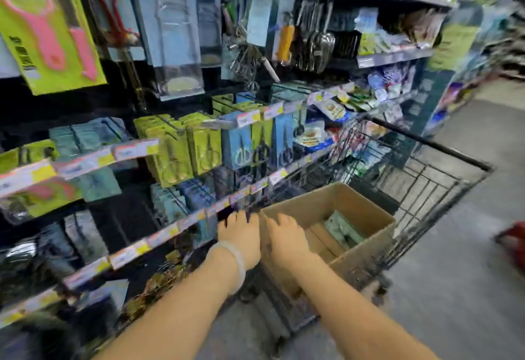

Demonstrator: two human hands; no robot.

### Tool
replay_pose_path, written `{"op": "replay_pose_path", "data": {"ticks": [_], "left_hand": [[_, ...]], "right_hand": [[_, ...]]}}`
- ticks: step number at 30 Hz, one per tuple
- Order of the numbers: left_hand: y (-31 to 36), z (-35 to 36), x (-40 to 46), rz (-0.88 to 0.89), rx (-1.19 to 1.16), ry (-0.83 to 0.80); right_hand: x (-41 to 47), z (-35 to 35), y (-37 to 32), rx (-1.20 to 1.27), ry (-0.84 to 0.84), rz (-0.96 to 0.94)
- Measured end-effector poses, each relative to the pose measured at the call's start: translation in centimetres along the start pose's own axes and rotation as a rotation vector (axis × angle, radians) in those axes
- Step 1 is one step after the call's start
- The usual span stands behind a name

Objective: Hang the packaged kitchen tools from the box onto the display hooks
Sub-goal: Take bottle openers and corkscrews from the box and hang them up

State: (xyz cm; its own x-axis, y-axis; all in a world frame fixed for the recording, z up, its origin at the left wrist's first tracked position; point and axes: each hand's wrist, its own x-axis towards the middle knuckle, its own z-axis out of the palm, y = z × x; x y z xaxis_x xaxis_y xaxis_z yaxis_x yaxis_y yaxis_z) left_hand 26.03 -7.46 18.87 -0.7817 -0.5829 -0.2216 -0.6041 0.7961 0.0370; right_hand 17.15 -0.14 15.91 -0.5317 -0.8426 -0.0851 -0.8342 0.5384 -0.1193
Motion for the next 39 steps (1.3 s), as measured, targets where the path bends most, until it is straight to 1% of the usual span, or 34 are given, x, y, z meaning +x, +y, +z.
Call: {"op": "replay_pose_path", "data": {"ticks": [4, 10, 18, 25, 30, 33, 35, 39], "left_hand": [[4.2, 2.7, 1.5, 0.061, 0.009, -0.072], [7.8, 5.5, 5.2, 0.122, -0.012, -0.139], [10.4, 6.9, 13.4, 0.149, -0.031, -0.263], [11.3, 8.0, 21.0, 0.172, -0.045, -0.371], [12.6, 9.2, 24.4, 0.157, -0.061, -0.463], [13.8, 9.9, 26.5, 0.136, -0.070, -0.469], [14.9, 10.6, 28.1, 0.090, -0.092, -0.489], [17.5, 12.8, 31.6, -0.020, -0.186, -0.599]], "right_hand": [[-1.0, 1.9, 4.5, 0.049, -0.067, 0.093], [0.1, 3.8, 8.8, 0.125, -0.147, 0.176], [6.4, 6.2, 13.6, 0.168, -0.269, 0.295], [12.1, 8.1, 17.8, 0.202, -0.342, 0.351], [14.8, 10.1, 21.1, 0.241, -0.417, 0.377], [16.7, 11.2, 23.7, 0.266, -0.477, 0.377], [18.2, 12.1, 25.8, 0.278, -0.530, 0.361], [21.0, 14.0, 31.0, 0.248, -0.644, 0.286]]}}
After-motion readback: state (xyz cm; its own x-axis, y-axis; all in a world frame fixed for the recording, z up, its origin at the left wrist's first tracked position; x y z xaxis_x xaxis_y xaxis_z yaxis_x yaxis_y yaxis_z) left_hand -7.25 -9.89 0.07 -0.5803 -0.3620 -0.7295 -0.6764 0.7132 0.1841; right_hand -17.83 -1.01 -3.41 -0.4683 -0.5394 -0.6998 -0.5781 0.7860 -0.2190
